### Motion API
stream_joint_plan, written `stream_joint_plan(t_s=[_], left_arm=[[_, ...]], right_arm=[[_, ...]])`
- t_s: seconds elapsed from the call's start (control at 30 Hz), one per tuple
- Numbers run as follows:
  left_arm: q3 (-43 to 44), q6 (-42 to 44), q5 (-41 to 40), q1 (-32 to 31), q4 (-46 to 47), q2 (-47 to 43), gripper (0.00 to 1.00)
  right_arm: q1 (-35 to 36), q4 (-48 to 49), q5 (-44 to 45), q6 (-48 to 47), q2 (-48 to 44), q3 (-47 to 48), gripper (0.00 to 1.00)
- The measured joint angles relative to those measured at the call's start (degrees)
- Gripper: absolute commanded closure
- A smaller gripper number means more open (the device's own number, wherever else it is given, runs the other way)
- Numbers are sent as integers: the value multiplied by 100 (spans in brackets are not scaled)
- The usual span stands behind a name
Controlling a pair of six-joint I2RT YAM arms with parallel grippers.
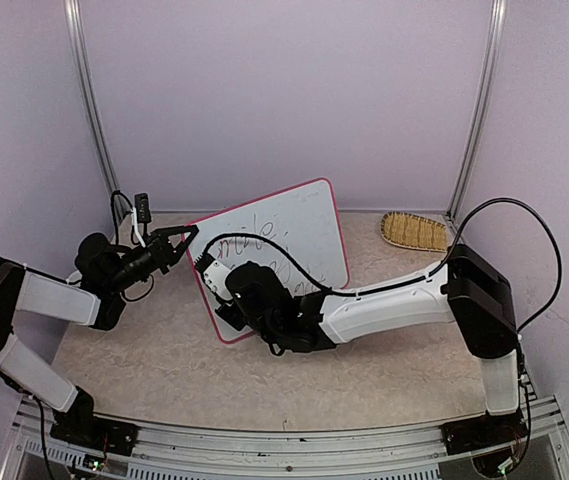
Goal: Erase the whiteboard
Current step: Erase the whiteboard at the center of the board.
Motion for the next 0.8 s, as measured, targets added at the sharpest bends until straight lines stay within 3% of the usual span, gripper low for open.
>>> stream_joint_plan(t_s=[0.6, 0.8], left_arm=[[7, 11, -20, 0, -24, -2, 100], [7, 11, -26, 0, -37, -2, 100]], right_arm=[[-354, -326, -264, -35, -76, 914, 77], [-380, -229, -299, 7, -98, 824, 78]])
